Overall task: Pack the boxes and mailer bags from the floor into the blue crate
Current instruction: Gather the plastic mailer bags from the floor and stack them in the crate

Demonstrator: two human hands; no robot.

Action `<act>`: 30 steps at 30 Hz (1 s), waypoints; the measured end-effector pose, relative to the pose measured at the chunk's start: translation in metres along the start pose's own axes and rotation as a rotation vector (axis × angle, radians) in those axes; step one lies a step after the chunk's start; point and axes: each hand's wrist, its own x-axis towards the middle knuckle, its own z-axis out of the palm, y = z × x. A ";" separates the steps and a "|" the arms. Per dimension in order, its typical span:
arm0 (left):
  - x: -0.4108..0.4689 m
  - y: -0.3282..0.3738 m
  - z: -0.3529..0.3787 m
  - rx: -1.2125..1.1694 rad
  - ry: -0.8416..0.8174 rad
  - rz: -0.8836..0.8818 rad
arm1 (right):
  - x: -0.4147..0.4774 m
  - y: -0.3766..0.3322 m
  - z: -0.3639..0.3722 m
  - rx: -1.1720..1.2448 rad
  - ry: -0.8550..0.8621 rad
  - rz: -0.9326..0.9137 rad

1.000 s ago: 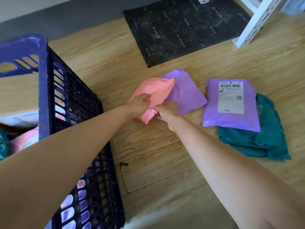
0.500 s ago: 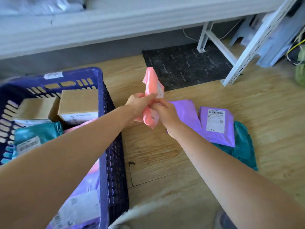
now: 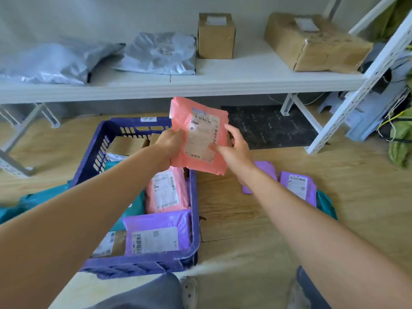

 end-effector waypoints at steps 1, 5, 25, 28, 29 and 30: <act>-0.007 -0.003 -0.013 0.009 0.017 0.008 | -0.004 -0.002 0.007 0.005 -0.005 0.012; -0.027 -0.021 -0.063 -0.065 0.060 -0.020 | -0.018 -0.005 0.042 0.076 -0.118 0.154; -0.012 -0.201 -0.165 0.508 0.194 -0.240 | -0.070 0.097 0.198 -0.385 -0.549 0.367; -0.009 -0.218 -0.167 0.633 0.142 -0.195 | -0.070 0.109 0.211 -0.440 -0.577 0.366; -0.008 -0.222 -0.168 0.685 0.114 -0.181 | -0.070 0.112 0.214 -0.453 -0.584 0.369; -0.007 -0.228 -0.168 0.760 0.086 -0.169 | -0.070 0.114 0.216 -0.461 -0.593 0.370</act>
